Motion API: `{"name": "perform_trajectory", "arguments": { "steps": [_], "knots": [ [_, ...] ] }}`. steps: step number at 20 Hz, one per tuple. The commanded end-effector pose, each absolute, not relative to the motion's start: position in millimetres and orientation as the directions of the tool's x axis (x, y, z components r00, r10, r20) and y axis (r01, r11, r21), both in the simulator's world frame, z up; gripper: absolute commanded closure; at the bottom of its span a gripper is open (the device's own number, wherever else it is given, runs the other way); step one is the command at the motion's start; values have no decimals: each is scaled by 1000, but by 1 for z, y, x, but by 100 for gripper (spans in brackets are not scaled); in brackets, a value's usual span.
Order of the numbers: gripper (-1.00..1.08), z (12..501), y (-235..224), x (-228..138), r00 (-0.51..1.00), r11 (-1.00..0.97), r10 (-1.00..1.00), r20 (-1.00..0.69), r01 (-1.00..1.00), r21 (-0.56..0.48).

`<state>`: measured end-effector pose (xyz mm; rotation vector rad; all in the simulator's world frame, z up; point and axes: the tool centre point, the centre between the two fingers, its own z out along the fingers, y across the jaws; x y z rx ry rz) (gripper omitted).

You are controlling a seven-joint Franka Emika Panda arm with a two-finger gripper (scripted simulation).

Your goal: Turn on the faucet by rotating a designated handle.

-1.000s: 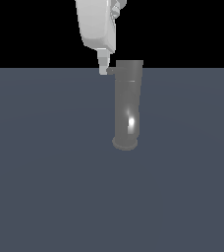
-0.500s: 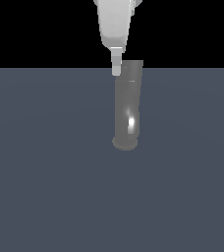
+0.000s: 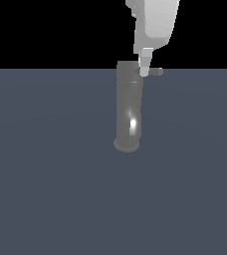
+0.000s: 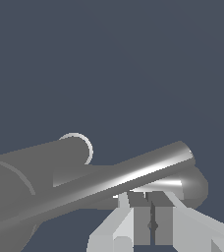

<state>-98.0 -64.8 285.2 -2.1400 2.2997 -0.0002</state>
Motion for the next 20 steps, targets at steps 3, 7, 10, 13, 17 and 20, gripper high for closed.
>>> {"name": "perform_trajectory", "arguments": {
  "steps": [3,7,10,13,17,20],
  "knots": [
    [108,285,-100,-101,-102,102,-995,0,-995,0],
    [108,285,-88,-92,-74,74,-997,0,-997,-1],
    [108,285,-97,-86,-77,77,-997,0,-997,-1],
    [108,285,-105,-79,-80,80,-997,0,-997,-1],
    [108,285,-116,-71,-83,83,-997,0,-997,-1],
    [108,285,-124,-65,-85,85,-996,0,-996,-1]
  ]
}}
